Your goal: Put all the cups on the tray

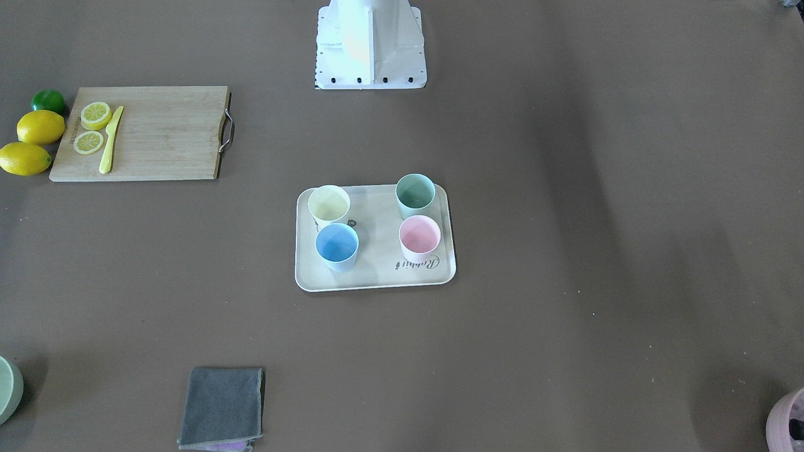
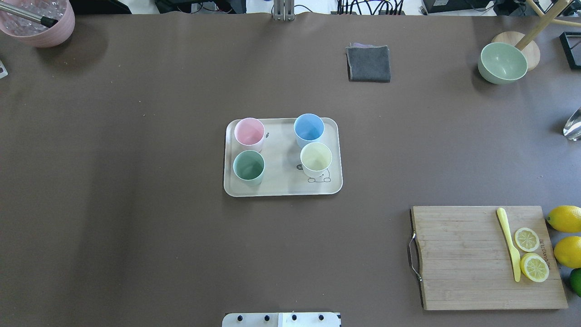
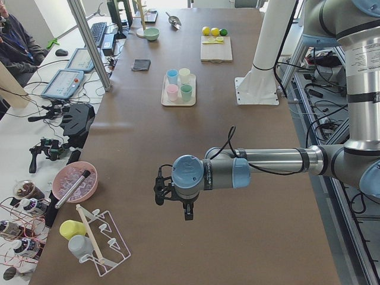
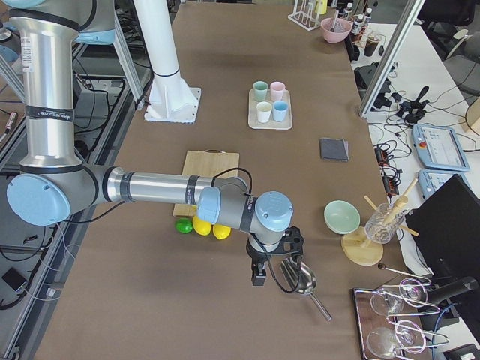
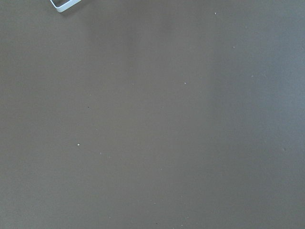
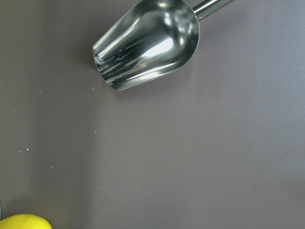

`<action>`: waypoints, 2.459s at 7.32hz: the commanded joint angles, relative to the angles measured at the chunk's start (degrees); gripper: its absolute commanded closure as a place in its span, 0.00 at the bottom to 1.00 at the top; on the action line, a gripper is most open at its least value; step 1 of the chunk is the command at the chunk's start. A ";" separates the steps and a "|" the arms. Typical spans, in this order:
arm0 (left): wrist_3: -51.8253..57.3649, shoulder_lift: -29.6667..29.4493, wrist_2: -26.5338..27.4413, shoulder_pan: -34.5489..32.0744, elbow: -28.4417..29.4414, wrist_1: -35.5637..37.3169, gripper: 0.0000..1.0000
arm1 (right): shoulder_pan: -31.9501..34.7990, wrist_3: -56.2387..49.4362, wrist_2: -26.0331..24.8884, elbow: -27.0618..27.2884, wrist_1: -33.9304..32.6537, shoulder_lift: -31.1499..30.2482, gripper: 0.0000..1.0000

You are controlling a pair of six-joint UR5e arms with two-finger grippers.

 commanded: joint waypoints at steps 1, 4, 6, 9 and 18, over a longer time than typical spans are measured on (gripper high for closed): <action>0.00 0.08 -0.02 0.00 -0.01 0.00 0.01 | 0.00 -0.11 0.38 0.03 0.00 -0.06 0.00; 0.00 0.08 0.07 0.00 -0.09 0.00 0.01 | 0.00 -0.29 1.27 0.03 0.00 -0.23 0.00; 0.00 0.08 0.07 0.00 -0.18 0.00 0.01 | -0.08 -0.37 1.27 1.16 0.00 -1.20 0.00; 0.00 0.08 0.16 -0.09 -0.27 0.00 0.01 | -0.09 -0.37 1.27 2.84 0.00 -2.43 0.00; -0.09 0.08 0.25 0.00 -0.53 0.00 0.01 | -0.09 -0.29 1.44 2.76 0.00 -2.43 0.00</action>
